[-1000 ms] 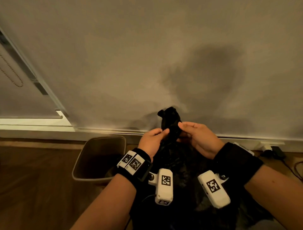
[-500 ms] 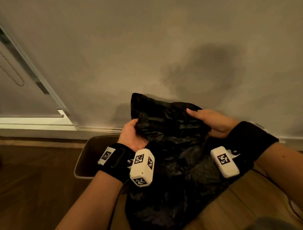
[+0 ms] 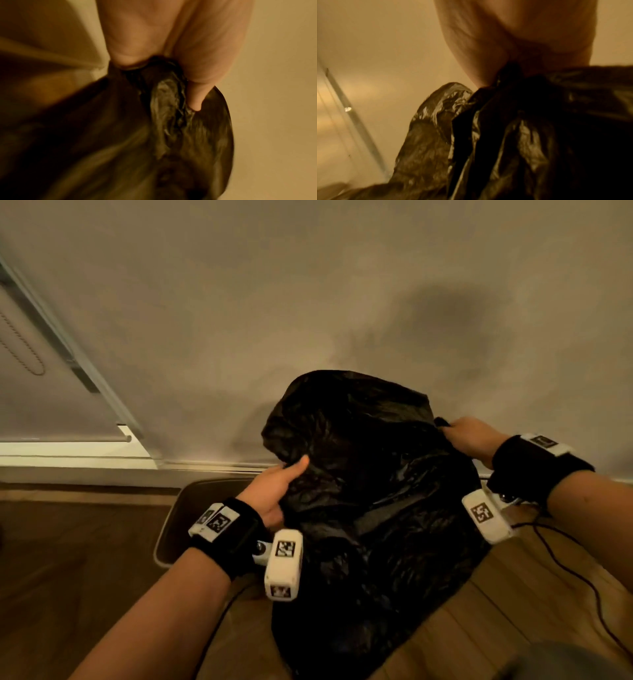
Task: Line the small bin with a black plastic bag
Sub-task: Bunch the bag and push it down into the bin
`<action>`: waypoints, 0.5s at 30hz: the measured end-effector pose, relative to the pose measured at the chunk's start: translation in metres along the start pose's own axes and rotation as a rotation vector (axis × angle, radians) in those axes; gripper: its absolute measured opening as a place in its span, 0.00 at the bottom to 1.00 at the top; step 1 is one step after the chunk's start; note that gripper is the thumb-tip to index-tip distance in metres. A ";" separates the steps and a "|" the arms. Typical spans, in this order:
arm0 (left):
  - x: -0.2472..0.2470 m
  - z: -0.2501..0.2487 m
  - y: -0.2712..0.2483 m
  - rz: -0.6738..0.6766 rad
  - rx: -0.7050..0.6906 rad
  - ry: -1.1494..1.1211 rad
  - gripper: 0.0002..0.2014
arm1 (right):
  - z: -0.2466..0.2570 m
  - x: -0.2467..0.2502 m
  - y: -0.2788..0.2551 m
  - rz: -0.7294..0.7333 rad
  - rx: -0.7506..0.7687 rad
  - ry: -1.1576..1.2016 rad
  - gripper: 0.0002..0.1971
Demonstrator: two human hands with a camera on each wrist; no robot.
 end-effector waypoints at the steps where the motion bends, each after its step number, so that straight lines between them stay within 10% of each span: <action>1: -0.003 0.004 0.001 -0.007 0.035 -0.159 0.19 | -0.003 -0.009 0.002 0.039 -0.003 -0.003 0.21; 5: -0.012 0.013 0.005 -0.036 0.058 -0.266 0.23 | -0.016 -0.056 -0.001 0.463 -0.102 0.709 0.17; 8: -0.012 0.020 0.003 -0.060 0.062 -0.256 0.24 | -0.027 -0.065 0.006 0.517 -0.149 0.832 0.17; 12: -0.007 0.021 0.000 -0.027 0.085 -0.245 0.22 | -0.049 -0.031 0.026 0.120 -0.123 0.431 0.10; 15: -0.006 0.019 -0.001 0.005 0.101 -0.191 0.20 | -0.012 0.010 -0.001 -0.201 0.170 0.565 0.16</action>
Point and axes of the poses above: each hand's wrist, its own y-axis towards the middle knuckle, its own x-axis out of the back of the hand, z = x × y, the point moved 9 cm from there along y, towards the middle knuckle, and after that the axes turned 9 degrees about -x, right-handed, at the moved point
